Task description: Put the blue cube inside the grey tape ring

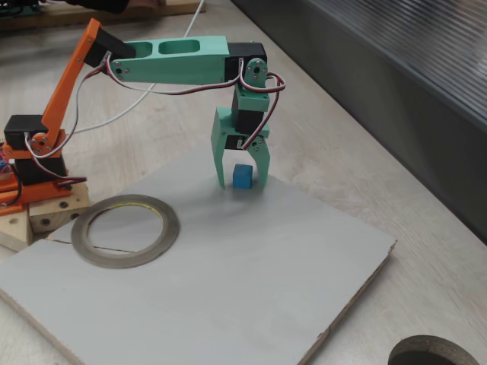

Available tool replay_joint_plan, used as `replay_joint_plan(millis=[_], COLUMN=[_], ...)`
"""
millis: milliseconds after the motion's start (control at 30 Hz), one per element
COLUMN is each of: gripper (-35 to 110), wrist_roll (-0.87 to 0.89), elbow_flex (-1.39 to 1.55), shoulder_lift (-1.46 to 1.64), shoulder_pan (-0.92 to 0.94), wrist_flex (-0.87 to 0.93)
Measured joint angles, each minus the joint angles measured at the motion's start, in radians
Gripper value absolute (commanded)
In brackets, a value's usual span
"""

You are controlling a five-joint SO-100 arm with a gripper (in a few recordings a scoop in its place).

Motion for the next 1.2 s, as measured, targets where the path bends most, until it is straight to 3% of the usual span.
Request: replay_joint_plan(millis=[300, 1200], gripper=[8, 8], wrist_roll=[0.000, 0.000], elbow_flex=[0.000, 0.000], shoulder_lift=[0.000, 0.012], shoulder_pan=[0.000, 0.002], wrist_flex=[-0.192, -0.206])
